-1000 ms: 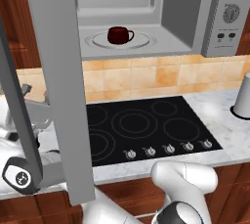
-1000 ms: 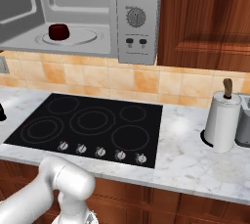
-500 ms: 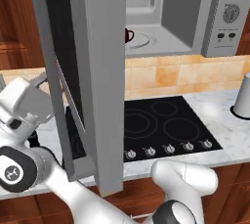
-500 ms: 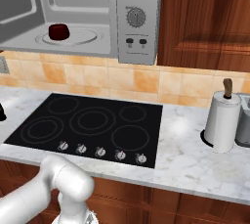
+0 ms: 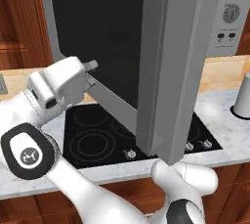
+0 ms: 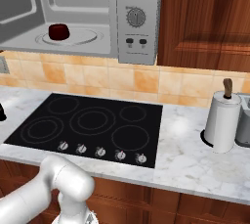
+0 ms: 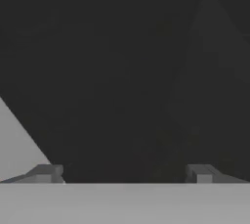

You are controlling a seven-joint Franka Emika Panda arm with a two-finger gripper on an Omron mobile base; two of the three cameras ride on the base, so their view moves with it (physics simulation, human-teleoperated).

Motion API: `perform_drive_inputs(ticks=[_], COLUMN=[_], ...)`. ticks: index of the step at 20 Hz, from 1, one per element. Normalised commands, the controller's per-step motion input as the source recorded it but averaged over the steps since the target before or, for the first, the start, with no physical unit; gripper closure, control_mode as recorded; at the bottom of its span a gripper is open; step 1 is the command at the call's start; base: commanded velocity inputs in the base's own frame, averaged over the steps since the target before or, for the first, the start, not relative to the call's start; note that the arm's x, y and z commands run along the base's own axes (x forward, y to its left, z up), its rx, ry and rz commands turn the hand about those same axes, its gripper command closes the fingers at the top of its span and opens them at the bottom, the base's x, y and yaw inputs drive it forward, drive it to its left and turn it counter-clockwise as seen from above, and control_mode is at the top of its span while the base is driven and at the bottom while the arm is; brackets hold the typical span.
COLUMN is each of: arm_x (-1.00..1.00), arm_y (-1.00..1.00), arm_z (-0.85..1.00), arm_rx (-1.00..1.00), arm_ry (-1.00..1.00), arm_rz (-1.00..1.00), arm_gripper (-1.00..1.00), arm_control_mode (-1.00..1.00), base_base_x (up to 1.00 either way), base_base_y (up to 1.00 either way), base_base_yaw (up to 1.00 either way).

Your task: Place the microwavable item in the microwave. Then, close the microwave door and press the start button.

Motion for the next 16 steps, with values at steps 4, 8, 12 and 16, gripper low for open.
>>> perform_drive_inputs(ticks=[4, 8, 12, 16], arm_x=[-0.04, 0.00, 0.03, 0.15], arm_y=[-1.00, -0.97, -0.88, -0.68], arm_z=[0.12, 0.02, 0.00, -0.03], arm_rx=[0.23, 0.20, 0.13, 0.04], arm_ry=[-0.01, 0.00, 0.00, 0.00], arm_rz=[0.09, 0.13, 0.23, 0.32], arm_gripper=[-1.00, -1.00, -1.00, -1.00], arm_control_mode=[-1.00, -1.00, -1.00, -1.00], base_base_x=[0.00, 0.00, 0.00, 0.00], base_base_y=[0.00, 0.00, 0.00, 0.00], base_base_yaw=[0.00, 0.00, 0.00, 0.00])
